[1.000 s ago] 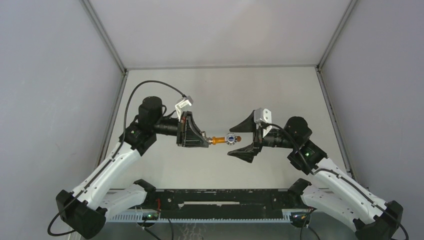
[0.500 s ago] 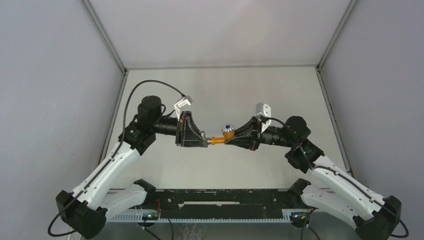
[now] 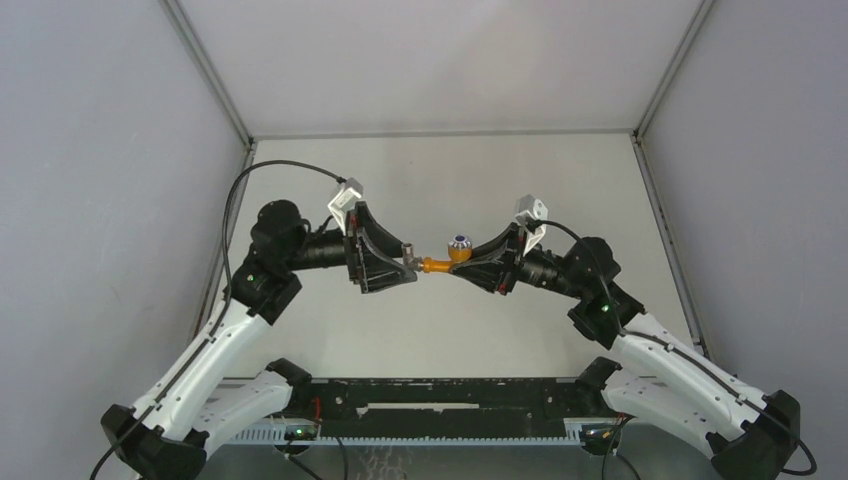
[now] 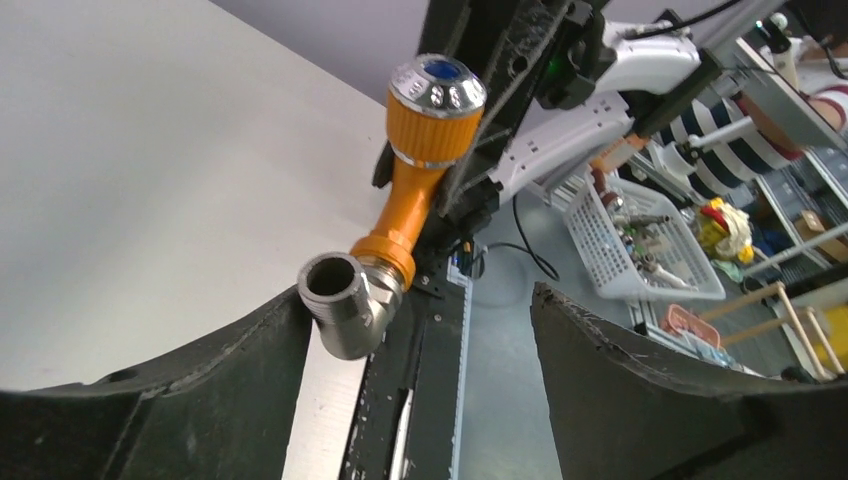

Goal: Install the water faucets

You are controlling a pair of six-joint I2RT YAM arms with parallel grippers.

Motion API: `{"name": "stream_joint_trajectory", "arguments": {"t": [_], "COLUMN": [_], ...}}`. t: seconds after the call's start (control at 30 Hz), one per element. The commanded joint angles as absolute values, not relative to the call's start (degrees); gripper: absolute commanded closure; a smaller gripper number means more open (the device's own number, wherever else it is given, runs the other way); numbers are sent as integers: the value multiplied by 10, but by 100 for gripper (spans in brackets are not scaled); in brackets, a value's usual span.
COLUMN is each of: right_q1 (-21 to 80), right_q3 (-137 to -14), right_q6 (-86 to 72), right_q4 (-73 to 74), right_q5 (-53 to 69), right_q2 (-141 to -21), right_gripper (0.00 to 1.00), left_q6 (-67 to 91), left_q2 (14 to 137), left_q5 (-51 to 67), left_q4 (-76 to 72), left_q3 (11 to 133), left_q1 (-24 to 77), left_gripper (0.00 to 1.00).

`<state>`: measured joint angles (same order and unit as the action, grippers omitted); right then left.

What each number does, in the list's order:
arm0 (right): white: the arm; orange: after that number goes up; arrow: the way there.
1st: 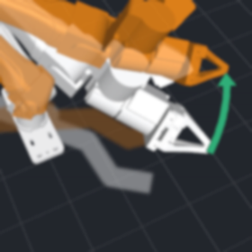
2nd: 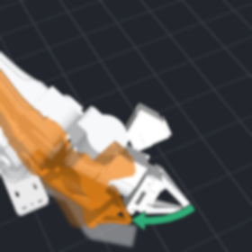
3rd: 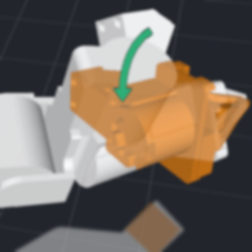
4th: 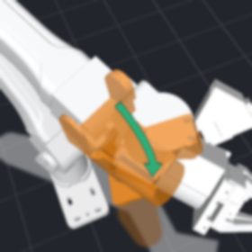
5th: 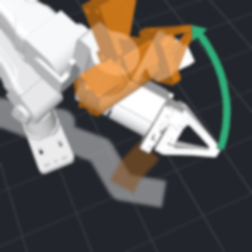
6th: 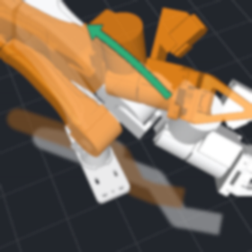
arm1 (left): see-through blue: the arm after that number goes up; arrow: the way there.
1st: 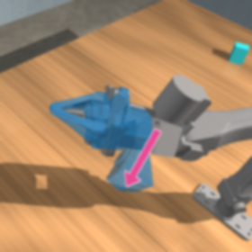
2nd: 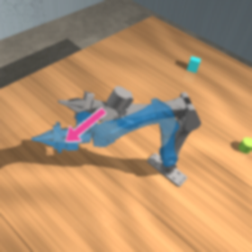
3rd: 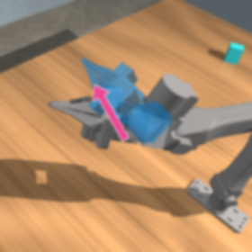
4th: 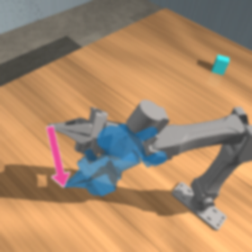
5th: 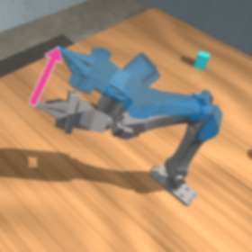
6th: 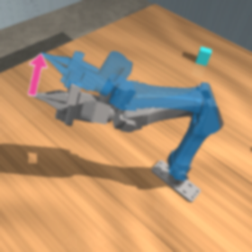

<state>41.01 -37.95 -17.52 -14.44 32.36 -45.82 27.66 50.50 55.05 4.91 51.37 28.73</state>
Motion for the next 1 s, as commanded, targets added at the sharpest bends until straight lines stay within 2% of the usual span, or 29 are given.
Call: {"name": "stream_joint_trajectory", "arguments": {"t": [0.0, 0.13, 0.27, 0.47, 0.7, 0.97], "right_q1": [413, 413, 413, 412, 408, 393], "right_q3": [-378, -378, -378, -379, -382, -382], "right_q6": [-208, -206, -209, -221, -239, -244], "right_q4": [-219, -212, -215, -221, -221, -214], "right_q5": [305, 297, 298, 311, 336, 346], "right_q2": [-449, -449, -448, -456, -467, -464], "right_gripper": [100, 100, 100, 100, 100, 100], "left_q6": [320, 331, 342, 369, 414, 419], "left_q2": [510, 537, 518, 509, 507, 502], "left_q5": [489, 516, 471, 468, 480, 499], "left_q4": [21, 30, 4, -52, -127, -143], "left_q3": [500, 509, 483, 458, 439, 430], "left_q1": [285, 285, 285, 285, 284, 279], "left_gripper": [14, 12, 12, 26, 26, 31]}}
